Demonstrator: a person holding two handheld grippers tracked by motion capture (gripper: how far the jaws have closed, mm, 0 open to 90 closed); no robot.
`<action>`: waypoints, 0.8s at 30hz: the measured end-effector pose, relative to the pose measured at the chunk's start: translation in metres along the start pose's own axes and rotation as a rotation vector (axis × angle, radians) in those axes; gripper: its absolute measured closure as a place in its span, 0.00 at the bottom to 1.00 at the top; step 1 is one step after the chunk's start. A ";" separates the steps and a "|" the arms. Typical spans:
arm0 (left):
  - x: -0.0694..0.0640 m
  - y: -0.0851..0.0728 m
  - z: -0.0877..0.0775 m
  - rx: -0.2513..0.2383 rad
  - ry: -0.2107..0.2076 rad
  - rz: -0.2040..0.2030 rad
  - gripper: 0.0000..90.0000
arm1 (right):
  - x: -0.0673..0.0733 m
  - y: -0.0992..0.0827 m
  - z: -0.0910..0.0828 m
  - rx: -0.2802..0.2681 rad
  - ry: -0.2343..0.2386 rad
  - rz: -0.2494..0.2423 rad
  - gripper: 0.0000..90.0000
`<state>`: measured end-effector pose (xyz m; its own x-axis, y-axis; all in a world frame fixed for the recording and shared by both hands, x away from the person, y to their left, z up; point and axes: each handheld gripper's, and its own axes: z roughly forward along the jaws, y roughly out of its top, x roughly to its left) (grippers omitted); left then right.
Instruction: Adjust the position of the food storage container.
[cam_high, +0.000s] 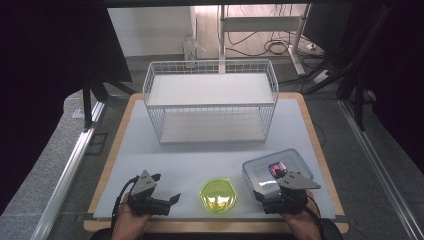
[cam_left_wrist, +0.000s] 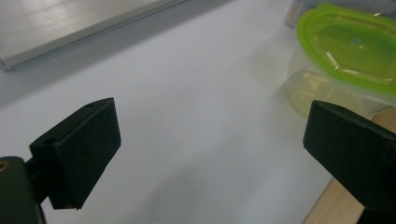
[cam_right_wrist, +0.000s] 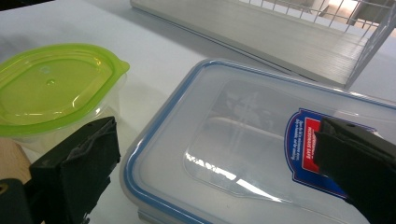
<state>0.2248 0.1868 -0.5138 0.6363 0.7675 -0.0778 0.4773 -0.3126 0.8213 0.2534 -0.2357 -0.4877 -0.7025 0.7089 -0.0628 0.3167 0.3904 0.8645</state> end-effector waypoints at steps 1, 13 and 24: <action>0.000 0.000 0.000 0.003 -0.005 -0.002 0.03 | 0.000 0.000 0.000 0.000 -0.004 0.002 0.01; -0.004 0.003 0.000 0.005 -0.004 0.031 0.11 | 0.001 0.000 -0.002 -0.013 -0.019 0.008 0.01; -0.012 0.010 -0.003 -0.025 -0.056 0.040 0.23 | 0.000 0.000 -0.001 -0.012 -0.020 0.016 0.01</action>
<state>0.2199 0.1763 -0.5033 0.6881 0.7217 -0.0752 0.4358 -0.3282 0.8381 0.2523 -0.2366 -0.4871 -0.6844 0.7267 -0.0585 0.3204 0.3719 0.8712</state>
